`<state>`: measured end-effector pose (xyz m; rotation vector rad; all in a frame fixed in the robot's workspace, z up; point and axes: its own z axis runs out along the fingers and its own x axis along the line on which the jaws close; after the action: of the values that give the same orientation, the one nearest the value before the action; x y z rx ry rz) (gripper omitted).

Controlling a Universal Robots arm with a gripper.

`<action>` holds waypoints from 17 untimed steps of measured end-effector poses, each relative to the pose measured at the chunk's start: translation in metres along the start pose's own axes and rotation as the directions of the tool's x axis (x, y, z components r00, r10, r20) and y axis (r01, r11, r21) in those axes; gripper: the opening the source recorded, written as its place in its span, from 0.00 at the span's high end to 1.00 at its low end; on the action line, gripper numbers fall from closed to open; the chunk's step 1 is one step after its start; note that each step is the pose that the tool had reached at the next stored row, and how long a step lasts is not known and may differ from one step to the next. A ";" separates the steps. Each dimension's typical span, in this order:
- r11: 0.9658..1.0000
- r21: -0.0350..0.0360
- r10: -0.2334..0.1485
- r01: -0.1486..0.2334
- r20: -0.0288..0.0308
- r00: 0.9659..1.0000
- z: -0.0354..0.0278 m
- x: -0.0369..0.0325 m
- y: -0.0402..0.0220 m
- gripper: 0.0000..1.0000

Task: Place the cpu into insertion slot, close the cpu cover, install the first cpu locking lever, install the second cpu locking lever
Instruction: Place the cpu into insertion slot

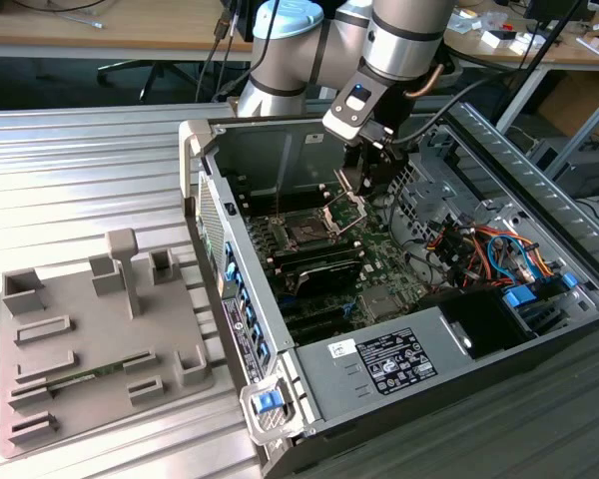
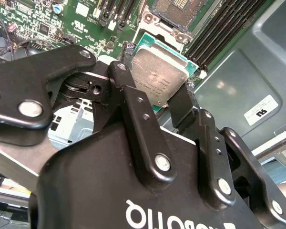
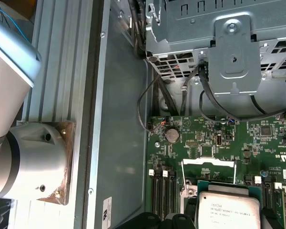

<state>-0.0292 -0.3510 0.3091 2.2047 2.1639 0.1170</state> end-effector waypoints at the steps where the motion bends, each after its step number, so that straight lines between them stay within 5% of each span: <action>1: 1.000 0.000 0.000 0.000 0.000 1.000 0.0002 0.0000 0.0000 0.45; 17: 1.000 0.000 0.000 0.000 0.000 1.000 0.0034 -0.0001 -0.0003 0.45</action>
<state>-0.0292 -0.3510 0.3057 2.2047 2.1639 0.1170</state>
